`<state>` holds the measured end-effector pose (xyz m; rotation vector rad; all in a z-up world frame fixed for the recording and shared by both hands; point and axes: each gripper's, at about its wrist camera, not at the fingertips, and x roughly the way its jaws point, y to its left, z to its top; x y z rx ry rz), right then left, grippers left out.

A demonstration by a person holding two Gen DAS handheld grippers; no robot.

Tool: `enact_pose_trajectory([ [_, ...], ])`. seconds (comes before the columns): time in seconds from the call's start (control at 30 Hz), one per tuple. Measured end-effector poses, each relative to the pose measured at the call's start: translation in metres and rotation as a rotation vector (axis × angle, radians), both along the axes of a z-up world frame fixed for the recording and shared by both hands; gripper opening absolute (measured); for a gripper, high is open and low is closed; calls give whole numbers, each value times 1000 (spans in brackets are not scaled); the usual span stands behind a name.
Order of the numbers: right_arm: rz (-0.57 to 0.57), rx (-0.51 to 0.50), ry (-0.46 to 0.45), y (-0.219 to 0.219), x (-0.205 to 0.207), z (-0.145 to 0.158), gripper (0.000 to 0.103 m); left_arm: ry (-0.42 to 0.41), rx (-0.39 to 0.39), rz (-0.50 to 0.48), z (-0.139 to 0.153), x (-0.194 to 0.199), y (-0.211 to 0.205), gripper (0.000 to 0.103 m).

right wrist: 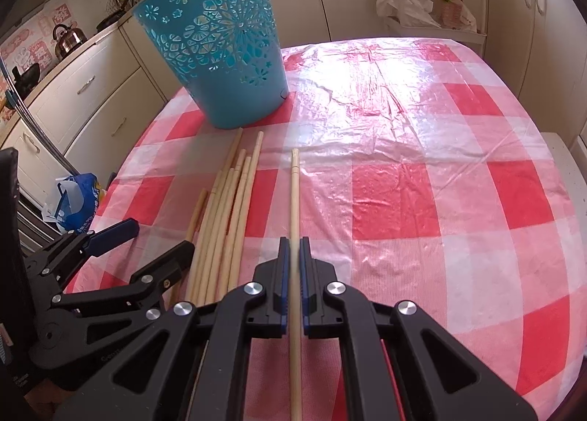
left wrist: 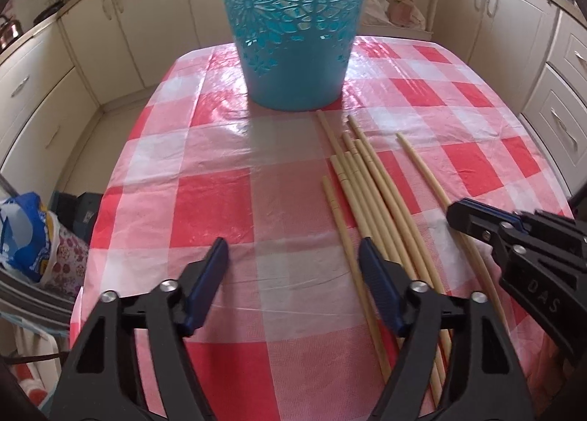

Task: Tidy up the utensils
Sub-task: 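Grasp another wooden stick with the left tool while the right tool holds its stick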

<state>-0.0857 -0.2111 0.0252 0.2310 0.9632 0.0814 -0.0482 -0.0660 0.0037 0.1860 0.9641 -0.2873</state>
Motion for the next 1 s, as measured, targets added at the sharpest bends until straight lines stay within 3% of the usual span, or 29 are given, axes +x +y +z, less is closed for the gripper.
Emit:
enact_pose_trajectory([
  [0.17,13,-32,13,4,9,0,6,-19,-19,-111,2,0,-5,23],
  [0.27,-19,-7,33,2,5,1,6,-16,-38,-193,2,4,-5,10],
  [0.4,-9,34,64,4,-5,2,6,39,-88,-261,3,16,6,7],
  [0.6,38,-28,68,14,5,3,6,103,-149,-279,3,26,19,7],
  [0.83,80,-116,58,23,12,3,6,74,-68,-249,2,21,7,7],
  [1.0,10,35,72,3,8,3,6,57,-62,-196,4,17,5,5],
])
